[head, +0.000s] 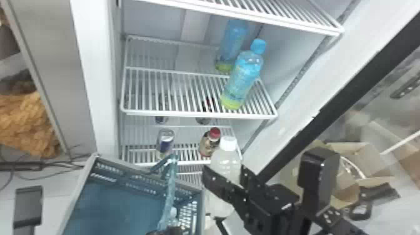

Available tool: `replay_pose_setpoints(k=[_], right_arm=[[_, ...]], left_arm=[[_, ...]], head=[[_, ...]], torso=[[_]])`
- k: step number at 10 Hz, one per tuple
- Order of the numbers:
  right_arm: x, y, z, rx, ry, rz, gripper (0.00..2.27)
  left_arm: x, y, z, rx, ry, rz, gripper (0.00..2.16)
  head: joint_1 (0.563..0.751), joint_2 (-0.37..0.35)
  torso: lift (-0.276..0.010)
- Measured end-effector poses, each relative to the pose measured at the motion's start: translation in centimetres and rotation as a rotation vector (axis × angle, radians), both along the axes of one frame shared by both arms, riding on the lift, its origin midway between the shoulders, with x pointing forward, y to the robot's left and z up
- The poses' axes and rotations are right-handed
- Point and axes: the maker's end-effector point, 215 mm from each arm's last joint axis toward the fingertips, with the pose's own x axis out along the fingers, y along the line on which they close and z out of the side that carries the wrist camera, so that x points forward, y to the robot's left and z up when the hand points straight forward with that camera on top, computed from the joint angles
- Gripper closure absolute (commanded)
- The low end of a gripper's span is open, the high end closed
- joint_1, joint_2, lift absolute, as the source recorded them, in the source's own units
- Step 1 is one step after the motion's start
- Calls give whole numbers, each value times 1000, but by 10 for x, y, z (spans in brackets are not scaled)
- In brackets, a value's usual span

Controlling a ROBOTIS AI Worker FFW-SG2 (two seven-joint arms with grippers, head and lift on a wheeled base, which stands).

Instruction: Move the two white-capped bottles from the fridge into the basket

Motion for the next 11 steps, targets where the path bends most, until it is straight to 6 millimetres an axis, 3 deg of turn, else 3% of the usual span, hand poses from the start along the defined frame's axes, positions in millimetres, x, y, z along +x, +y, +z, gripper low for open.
replay_pose_setpoints(k=[6, 8, 11], right_arm=[[-30, 27, -71, 96, 274, 117, 880], [-42, 50, -91, 164, 354, 190, 654], [-41, 52, -99, 167, 371, 199, 335]], left_arm=[[-1, 1, -2, 3, 4, 4, 1194], [-1, 1, -1, 2, 4, 4, 1194], [-1, 2, -2, 2, 5, 5, 1194]], head=[[695, -350], [695, -350], [695, -350]], torso=[[0], [0], [0]])
